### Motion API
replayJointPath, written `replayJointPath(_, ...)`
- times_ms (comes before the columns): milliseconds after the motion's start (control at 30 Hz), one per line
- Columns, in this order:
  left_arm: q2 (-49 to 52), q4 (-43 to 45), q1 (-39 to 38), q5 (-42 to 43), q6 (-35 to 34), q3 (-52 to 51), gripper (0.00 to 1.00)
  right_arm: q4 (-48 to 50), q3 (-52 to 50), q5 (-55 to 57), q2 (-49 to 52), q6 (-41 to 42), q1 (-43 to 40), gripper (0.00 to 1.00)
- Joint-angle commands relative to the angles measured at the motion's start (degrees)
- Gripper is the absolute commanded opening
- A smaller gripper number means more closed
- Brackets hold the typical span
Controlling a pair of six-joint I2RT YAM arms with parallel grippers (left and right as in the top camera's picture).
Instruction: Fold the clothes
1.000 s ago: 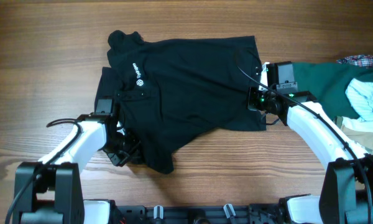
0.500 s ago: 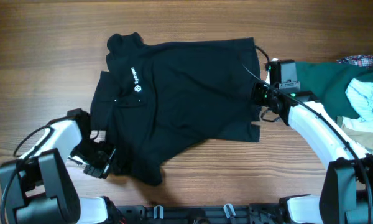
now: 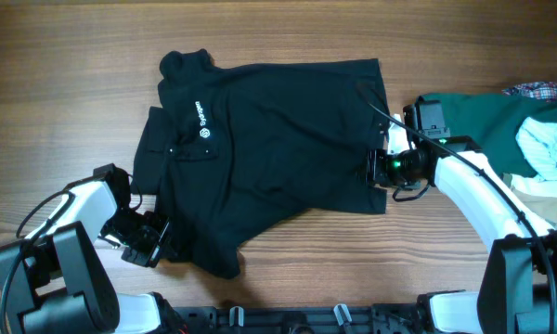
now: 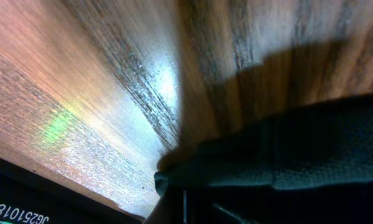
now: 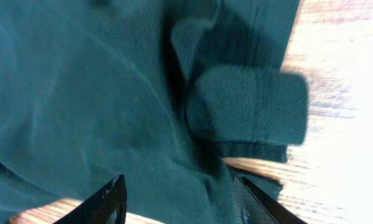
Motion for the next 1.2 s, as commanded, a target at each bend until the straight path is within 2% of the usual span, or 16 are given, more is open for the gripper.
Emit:
replayJointPath(0, 0.3, 2.8, 0.6, -5.6, 0.8, -1.1, 0.04, 3.2, -3.4, -1.9, -0.3, -0.9, 0.2, 0.47)
replayJointPath(167, 0.3, 2.8, 0.6, -5.6, 1.0, -1.1, 0.04, 9.2, -7.6, -1.5, 0.1, 0.1, 0.2, 0.42)
replayJointPath(200, 0.3, 2.8, 0.6, -5.6, 1.0, -1.1, 0.04, 10.5, -8.5, -1.0, 0.1, 0.9, 0.1, 0.38)
replayJointPath(267, 0.3, 2.8, 0.6, -5.7, 1.0, -1.1, 0.04, 11.9, -9.1, -1.0, 0.0, 0.8, 0.2, 0.25)
replayJointPath(333, 0.3, 2.8, 0.6, -5.8, 1.3, -1.1, 0.04, 12.6, -8.8, -1.0, -0.2, 0.6, 0.1, 0.04)
replayJointPath(400, 0.3, 2.8, 0.6, -5.8, 2.3, -1.1, 0.04, 10.4, -6.6, -1.0, -1.2, 1.6, 0.1, 0.04)
replayJointPath(500, 0.3, 2.5, 0.6, -5.8, 2.3, -1.1, 0.04, 2.2, 0.7, 0.9, -5.0, 2.1, -0.2, 0.04)
replayJointPath(600, 0.3, 3.0, 0.6, -5.8, 2.3, -1.1, 0.04, -3.8, 8.7, 12.9, -8.7, 2.0, -1.9, 0.04)
replayJointPath(667, 0.3, 3.3, 0.6, -6.0, 2.3, -1.1, 0.04, -3.5, 11.3, 17.9, -9.4, 1.9, -3.5, 0.04)
replayJointPath(900, 0.3, 3.4, 0.6, -6.0, 2.3, -1.1, 0.04, 1.6, 9.7, 17.0, -4.5, 1.9, -5.7, 0.04)
replayJointPath(967, 0.3, 3.4, 0.6, -6.0, 2.3, -1.1, 0.04, 2.0, 9.7, 15.6, -1.7, 1.9, -5.7, 0.4)
replayJointPath(1000, 0.3, 3.4, 0.6, -6.0, 2.3, -1.1, 0.04, 1.9, 9.7, 14.8, -0.5, 1.9, -5.7, 0.65)
replayJointPath(1033, 0.3, 3.4, 0.6, -6.0, 2.3, -1.1, 0.04, 1.6, 9.7, 13.6, 0.3, 1.9, -5.7, 0.73)
replayJointPath(1167, 0.3, 3.4, 0.6, -6.0, 2.3, -1.1, 0.04, -2.3, 9.7, 9.4, 1.1, 1.2, -5.7, 0.73)
